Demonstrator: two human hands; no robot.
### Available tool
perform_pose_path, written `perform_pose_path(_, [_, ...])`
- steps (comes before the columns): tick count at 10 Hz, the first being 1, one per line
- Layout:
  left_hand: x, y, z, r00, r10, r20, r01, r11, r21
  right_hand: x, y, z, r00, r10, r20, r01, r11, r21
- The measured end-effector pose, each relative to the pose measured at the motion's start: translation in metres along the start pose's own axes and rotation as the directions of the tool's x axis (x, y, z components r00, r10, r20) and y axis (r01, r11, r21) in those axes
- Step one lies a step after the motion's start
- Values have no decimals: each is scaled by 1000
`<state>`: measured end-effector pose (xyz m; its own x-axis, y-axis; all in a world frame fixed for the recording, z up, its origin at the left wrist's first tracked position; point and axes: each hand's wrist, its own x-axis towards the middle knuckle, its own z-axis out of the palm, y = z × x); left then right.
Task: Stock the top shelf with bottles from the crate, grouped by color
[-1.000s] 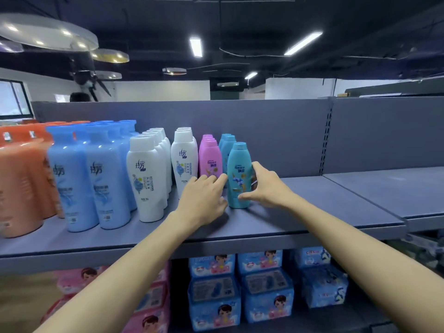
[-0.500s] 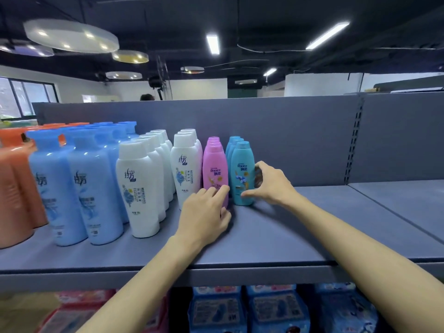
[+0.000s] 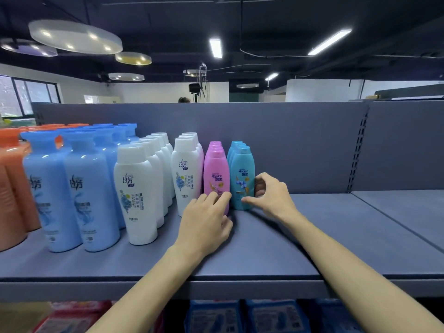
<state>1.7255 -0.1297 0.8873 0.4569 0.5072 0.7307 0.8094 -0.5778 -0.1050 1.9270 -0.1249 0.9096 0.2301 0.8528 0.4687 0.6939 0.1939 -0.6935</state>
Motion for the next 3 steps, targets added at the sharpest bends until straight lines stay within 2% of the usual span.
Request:
perform_pose_path(1, [0, 0, 0, 1000, -8, 1, 8, 1000, -13, -6, 2, 0, 999, -31, -16, 30, 999, -38])
perform_pose_path(3, [0, 0, -6, 1000, -11, 15, 11, 999, -47, -18, -3, -9, 993, -106, -54, 90, 966, -243])
